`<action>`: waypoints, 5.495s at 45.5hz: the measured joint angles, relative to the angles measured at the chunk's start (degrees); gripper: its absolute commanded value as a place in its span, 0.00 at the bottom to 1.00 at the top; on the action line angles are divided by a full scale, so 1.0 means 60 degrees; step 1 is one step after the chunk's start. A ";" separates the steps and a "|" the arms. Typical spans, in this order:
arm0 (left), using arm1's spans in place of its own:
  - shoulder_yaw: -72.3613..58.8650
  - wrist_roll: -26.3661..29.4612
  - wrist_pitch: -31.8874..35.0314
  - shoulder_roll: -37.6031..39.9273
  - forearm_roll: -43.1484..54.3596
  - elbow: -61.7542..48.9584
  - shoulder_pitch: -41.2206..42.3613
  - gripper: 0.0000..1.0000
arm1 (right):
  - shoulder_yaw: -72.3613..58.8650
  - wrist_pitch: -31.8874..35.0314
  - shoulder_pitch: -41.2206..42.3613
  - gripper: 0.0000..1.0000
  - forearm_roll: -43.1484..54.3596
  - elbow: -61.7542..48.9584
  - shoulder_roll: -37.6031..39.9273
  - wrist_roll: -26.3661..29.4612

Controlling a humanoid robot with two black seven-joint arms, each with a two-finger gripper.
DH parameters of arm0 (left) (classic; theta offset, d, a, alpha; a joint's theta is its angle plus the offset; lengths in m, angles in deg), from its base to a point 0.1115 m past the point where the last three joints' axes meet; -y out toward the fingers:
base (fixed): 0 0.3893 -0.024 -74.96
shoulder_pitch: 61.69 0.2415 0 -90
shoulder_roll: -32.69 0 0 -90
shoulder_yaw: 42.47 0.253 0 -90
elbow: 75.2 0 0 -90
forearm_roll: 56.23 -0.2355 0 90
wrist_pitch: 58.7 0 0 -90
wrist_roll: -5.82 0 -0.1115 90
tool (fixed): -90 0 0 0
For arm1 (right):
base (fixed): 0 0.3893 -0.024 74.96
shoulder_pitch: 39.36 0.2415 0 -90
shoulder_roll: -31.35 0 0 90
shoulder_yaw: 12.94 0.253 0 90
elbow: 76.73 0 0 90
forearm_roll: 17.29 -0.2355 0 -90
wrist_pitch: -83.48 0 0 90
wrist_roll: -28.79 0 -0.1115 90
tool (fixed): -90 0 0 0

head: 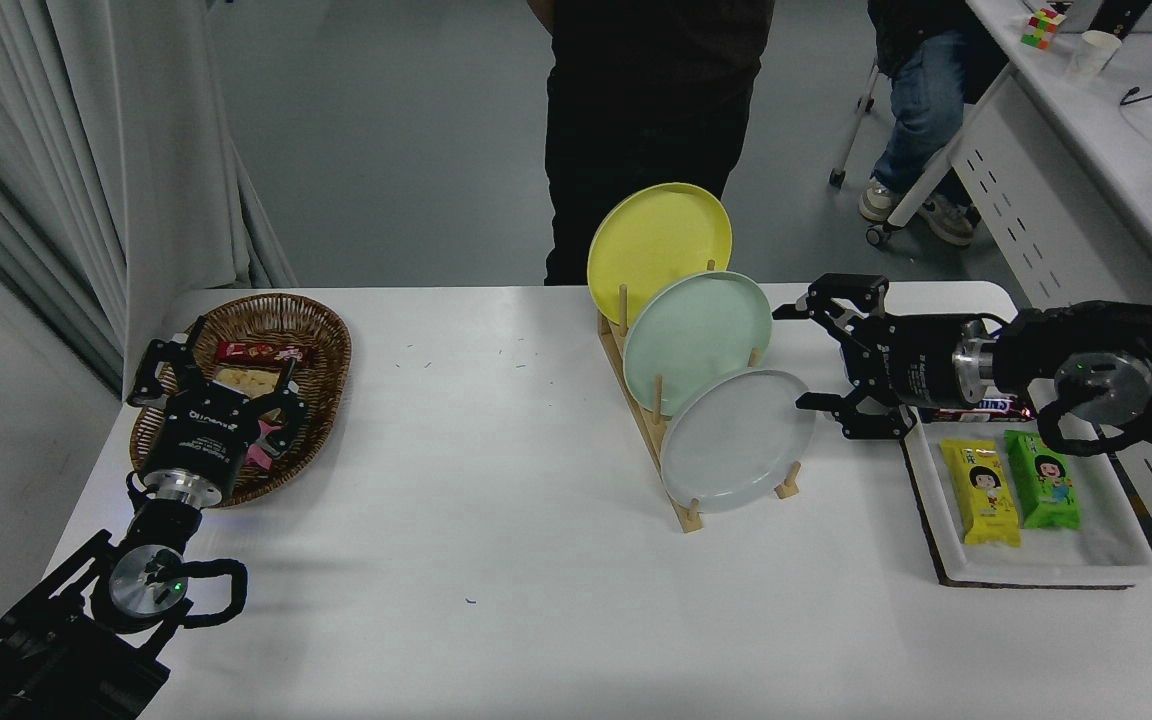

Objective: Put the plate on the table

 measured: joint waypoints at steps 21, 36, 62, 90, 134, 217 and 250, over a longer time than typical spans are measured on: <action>0.0000 0.0000 0.0000 -0.0001 -0.0001 0.0000 0.0000 0.98 | 0.0618 -0.1462 -0.0284 1.00 -0.0245 0.0517 0.0120 0.0595; 0.0000 0.0000 0.0000 -0.0003 -0.0001 0.0000 0.0000 0.98 | 0.0944 -0.2254 -0.0334 1.00 -0.0278 0.0821 0.0105 0.0653; 0.0000 0.0000 0.0000 -0.0003 -0.0001 0.0000 0.0000 0.98 | 0.1226 -0.3095 -0.0460 1.00 -0.0252 0.1056 -0.0344 0.0673; 0.0000 0.0000 0.0000 0.0001 -0.0001 0.0000 0.0000 0.98 | 0.1630 -0.3580 -0.0852 1.00 0.0051 0.1060 -0.0532 0.0673; 0.0000 0.0000 0.0000 0.0001 0.0001 0.0000 0.0000 0.98 | 0.1725 -0.4263 -0.0565 0.93 -0.1053 0.1173 -0.0711 0.0902; 0.0000 0.0000 0.0000 -0.0002 -0.0001 0.0000 0.0000 0.98 | 0.1843 -0.4706 -0.0636 0.62 -0.1196 0.1169 -0.0931 0.1018; 0.0000 0.0000 0.0000 -0.0001 0.0000 0.0000 0.0000 0.98 | 0.1778 -0.4633 -0.0547 0.54 -0.1212 0.1417 -0.0730 0.1032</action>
